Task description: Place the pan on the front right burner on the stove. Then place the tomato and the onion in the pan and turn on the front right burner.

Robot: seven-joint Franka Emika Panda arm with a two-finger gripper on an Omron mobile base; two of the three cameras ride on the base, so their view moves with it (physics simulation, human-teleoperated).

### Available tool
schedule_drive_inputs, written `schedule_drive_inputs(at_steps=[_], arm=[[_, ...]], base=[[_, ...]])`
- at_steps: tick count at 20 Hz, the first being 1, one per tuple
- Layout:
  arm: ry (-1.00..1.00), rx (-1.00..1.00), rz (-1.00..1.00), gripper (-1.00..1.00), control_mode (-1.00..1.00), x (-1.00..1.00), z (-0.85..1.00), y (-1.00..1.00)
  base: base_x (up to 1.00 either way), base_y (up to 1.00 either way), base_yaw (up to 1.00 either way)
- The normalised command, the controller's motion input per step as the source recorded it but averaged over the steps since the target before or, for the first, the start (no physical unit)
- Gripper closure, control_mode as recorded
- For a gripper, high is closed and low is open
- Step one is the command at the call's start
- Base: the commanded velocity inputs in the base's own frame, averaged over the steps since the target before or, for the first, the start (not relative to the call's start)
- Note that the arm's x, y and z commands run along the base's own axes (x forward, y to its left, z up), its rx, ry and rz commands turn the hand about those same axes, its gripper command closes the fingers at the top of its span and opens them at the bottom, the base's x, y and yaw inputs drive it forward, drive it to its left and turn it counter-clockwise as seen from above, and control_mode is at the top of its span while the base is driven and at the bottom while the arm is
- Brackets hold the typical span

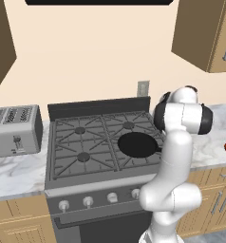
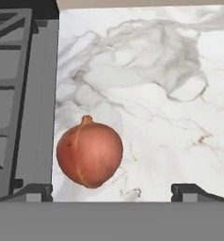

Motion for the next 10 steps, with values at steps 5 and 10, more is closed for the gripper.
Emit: schedule_drive_inputs(at_steps=[5,10], arm=[[0.0,0.0,-0.07,-1.0,-1.0,0.14,0.0,0.0],[0.0,0.0,-0.05,-1.0,-1.0,0.01,0.0,0.0]], base=[[0.0,0.0,0.0],[0.0,0.0,0.0]])
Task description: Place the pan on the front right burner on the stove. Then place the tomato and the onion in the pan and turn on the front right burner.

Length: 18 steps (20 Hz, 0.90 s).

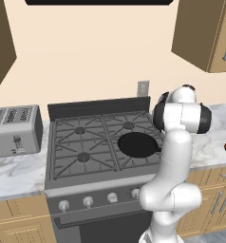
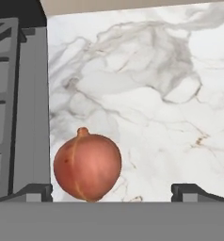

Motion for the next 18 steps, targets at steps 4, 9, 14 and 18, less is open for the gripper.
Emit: schedule_drive_inputs(at_steps=[4,9,14,18], arm=[[0.0,0.0,-0.03,-1.0,-1.0,0.0,0.0,0.01],[0.0,0.0,-0.01,-1.0,-1.0,0.0,0.0,0.09],[0.0,0.01,0.0,-1.0,-1.0,0.0,0.0,0.14],[0.0,0.0,0.0,-1.0,-1.0,0.0,0.0,0.06]], base=[[0.0,0.0,0.0],[0.0,0.0,0.0],[0.0,0.0,0.0],[0.0,0.0,0.0]])
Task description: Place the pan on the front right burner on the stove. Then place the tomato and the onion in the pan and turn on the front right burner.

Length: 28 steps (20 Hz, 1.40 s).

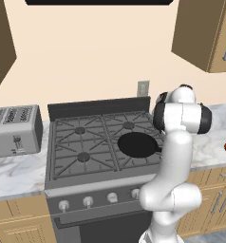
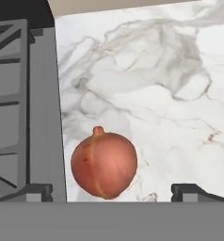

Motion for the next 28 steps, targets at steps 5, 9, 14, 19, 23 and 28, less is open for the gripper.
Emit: schedule_drive_inputs(at_steps=[5,9,14,19,23,28], arm=[[0.0,0.0,0.0,-1.0,-1.0,0.0,-0.14,0.02],[0.0,0.0,-0.01,-1.0,-1.0,0.0,-0.25,0.0],[0.0,0.0,0.0,-1.0,-1.0,0.0,-0.18,0.0],[0.0,0.0,0.0,-1.0,-1.0,0.01,-0.12,0.01],[0.0,0.0,0.0,-1.0,-1.0,0.07,-0.16,0.0],[0.0,0.0,0.0,-1.0,-1.0,0.23,-0.18,0.0]], base=[[0.0,0.0,0.0],[0.0,0.0,0.0],[0.0,0.0,0.0],[0.0,0.0,0.0],[0.0,0.0,0.0],[0.0,0.0,0.0]])
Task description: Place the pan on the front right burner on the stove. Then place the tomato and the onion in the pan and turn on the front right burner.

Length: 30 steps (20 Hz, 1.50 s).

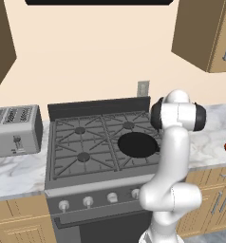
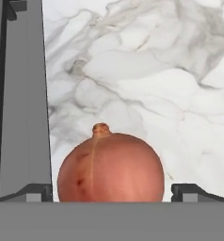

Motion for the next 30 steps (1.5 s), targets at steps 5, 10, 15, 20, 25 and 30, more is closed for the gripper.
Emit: schedule_drive_inputs(at_steps=[5,10,15,20,25,30], arm=[[0.0,0.0,0.0,-1.0,-1.0,0.26,-0.15,0.0],[0.0,0.0,0.0,-1.0,-1.0,0.0,-0.01,0.0],[0.0,0.0,0.0,1.0,-1.0,0.0,0.0,0.0],[0.0,0.0,0.0,1.0,-1.0,0.0,0.0,0.0],[0.0,0.0,0.0,1.0,-1.0,0.0,0.0,0.0],[0.0,0.0,0.0,1.0,-1.0,-0.02,0.29,0.0]], base=[[0.0,0.0,0.0],[0.0,0.0,0.0],[0.0,0.0,0.0],[0.0,0.0,0.0],[0.0,0.0,0.0],[0.0,0.0,0.0]])
